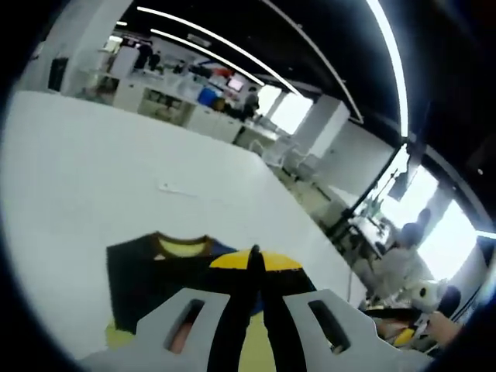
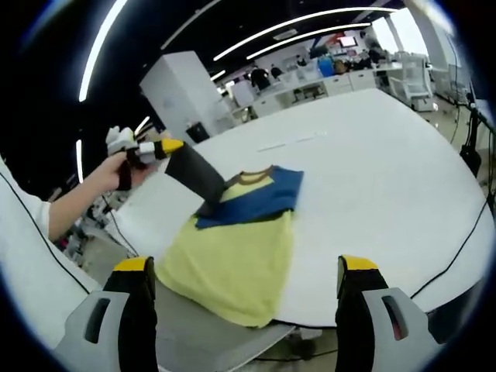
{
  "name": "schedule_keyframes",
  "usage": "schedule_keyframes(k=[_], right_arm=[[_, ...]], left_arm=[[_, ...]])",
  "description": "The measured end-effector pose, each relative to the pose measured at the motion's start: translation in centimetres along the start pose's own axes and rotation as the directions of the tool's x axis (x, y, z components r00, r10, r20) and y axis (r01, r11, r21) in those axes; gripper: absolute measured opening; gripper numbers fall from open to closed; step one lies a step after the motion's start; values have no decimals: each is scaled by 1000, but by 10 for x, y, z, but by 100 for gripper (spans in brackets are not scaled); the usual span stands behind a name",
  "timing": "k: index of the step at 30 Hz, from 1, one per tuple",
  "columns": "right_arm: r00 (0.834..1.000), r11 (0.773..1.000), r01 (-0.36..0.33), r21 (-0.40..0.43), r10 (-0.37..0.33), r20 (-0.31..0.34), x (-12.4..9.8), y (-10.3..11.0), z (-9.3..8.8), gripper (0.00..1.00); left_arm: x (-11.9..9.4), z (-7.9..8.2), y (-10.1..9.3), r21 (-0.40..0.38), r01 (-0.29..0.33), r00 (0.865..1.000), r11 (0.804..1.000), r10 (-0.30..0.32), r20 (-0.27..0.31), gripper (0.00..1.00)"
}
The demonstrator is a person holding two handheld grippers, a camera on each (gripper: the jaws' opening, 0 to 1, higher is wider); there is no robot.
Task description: Fold the garment on the visible template until the final outline fits inside the template.
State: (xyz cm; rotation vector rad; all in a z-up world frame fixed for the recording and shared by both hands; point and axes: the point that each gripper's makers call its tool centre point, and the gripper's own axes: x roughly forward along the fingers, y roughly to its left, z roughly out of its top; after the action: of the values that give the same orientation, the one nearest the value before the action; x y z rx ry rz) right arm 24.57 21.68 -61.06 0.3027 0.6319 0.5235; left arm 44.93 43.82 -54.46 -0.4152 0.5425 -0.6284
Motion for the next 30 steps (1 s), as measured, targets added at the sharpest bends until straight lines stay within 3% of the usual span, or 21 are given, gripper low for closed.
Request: schedule_keyframes(k=[12,30], right_arm=[[1000,1000,4,-20,-5,-23,-6,-4,-7,97],[999,999,-17,-44,15,-49,-10,-11,-7,97]], left_arm=[[12,-14,-5,-57,-10,1000,998,9,-13,0],[35,-34,-17,-80,-27,999,996,24,-36,0]])
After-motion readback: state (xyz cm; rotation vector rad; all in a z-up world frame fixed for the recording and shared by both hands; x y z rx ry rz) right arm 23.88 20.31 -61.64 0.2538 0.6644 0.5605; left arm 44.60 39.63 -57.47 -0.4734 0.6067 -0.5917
